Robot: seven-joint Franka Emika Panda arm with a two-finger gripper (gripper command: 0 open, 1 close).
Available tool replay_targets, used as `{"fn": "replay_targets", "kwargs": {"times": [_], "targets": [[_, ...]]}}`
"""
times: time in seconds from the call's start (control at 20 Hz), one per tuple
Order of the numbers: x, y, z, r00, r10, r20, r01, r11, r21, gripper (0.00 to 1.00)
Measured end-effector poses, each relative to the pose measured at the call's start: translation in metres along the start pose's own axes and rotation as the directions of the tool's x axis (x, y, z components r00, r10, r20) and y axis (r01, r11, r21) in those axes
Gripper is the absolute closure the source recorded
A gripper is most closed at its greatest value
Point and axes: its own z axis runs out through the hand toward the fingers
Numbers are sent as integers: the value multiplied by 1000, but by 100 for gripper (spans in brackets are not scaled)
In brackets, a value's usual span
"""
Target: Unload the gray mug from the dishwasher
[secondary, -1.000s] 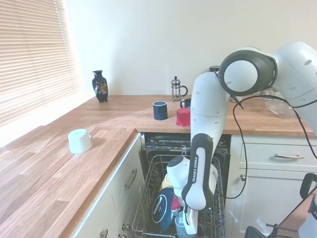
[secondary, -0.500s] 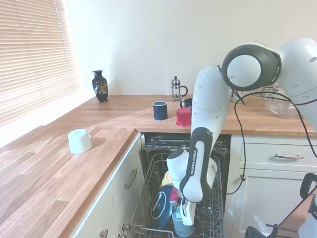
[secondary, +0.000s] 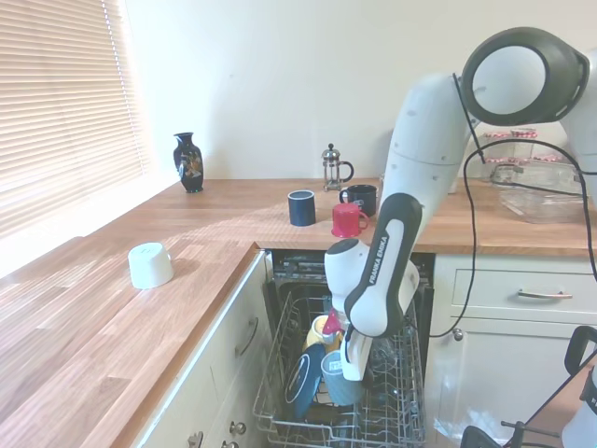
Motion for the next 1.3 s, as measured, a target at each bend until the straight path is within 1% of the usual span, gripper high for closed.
{"fn": "replay_targets", "kwargs": {"times": [0.3, 0.45, 0.55, 0.65, 0.8, 1.0, 1.1, 1.2, 1.3], "targets": [[18, 39, -42, 995, 85, -45, -82, 995, 53, 100], [32, 69, -73, 985, 161, -67, -155, 984, 91, 100], [41, 98, -95, 972, 222, -81, -211, 969, 129, 100], [49, 128, -118, 956, 279, -86, -262, 951, 164, 100], [55, 163, -146, 934, 344, -93, -320, 925, 205, 100], [55, 201, -173, 906, 414, -85, -385, 891, 241, 100], [53, 223, -184, 893, 444, -74, -415, 875, 249, 100], [49, 246, -192, 877, 477, -65, -446, 856, 263, 100], [46, 272, -204, 854, 515, -78, -477, 833, 280, 100]]}}
